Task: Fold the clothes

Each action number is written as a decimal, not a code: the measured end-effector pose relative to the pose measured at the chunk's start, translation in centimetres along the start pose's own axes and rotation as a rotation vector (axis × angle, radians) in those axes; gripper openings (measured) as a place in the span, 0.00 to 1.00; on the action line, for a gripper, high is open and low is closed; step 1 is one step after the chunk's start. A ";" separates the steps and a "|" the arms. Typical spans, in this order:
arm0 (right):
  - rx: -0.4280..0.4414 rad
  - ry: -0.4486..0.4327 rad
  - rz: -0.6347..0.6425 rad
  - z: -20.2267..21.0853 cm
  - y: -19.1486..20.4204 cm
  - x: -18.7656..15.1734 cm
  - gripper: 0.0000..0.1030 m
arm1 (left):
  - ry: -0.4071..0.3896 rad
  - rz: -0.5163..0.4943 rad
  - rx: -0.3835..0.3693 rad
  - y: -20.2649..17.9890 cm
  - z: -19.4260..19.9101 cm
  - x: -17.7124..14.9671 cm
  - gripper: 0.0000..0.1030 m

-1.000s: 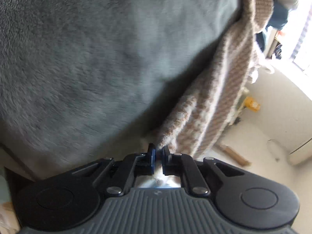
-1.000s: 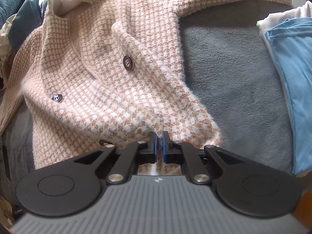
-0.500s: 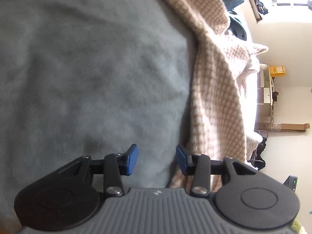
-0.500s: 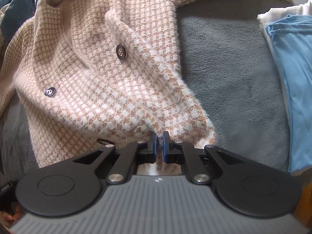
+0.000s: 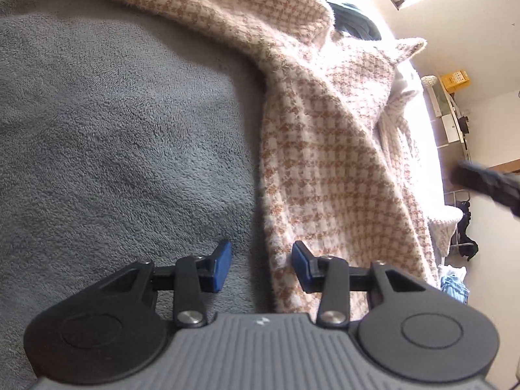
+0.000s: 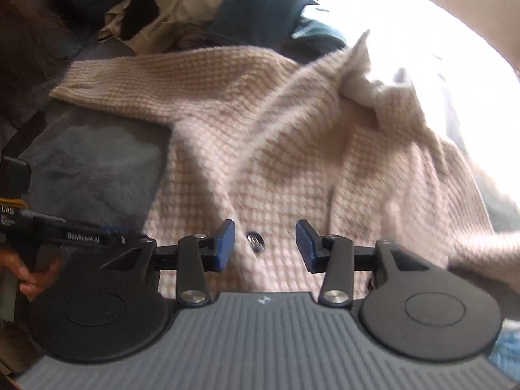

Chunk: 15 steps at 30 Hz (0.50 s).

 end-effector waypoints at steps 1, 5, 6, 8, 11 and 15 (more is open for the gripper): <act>0.005 -0.006 0.074 -1.9 1.8 1.9 0.40 | 0.002 0.001 0.007 0.0 0.0 -0.4 0.23; -0.048 0.031 0.387 -10.5 8.6 6.7 0.37 | 0.000 -0.014 0.020 -0.2 0.2 -1.9 0.07; -0.090 0.044 0.434 -11.8 9.2 7.0 0.35 | -0.003 -0.022 0.018 -0.3 0.4 -2.2 0.04; -0.139 0.076 0.475 -13.8 9.3 7.5 0.13 | -0.011 -0.043 0.011 -0.6 0.9 -2.9 0.03; 0.028 0.101 0.151 -12.8 4.7 8.5 0.07 | -0.016 -0.060 -0.014 -0.5 1.9 -4.1 0.03; 0.300 0.105 -0.311 -12.0 -1.4 8.6 0.05 | 0.014 -0.054 -0.047 0.1 2.9 -5.3 0.08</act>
Point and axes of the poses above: each gripper's, at about its wrist camera, not at the fingertips, and z roughly against the way its jaws point, y to its left, x to its top, the point moved 5 cm from there along -z, roughly the way its jaws point, and after that the axes turned 8 degrees about y, right-handed, at the moved point
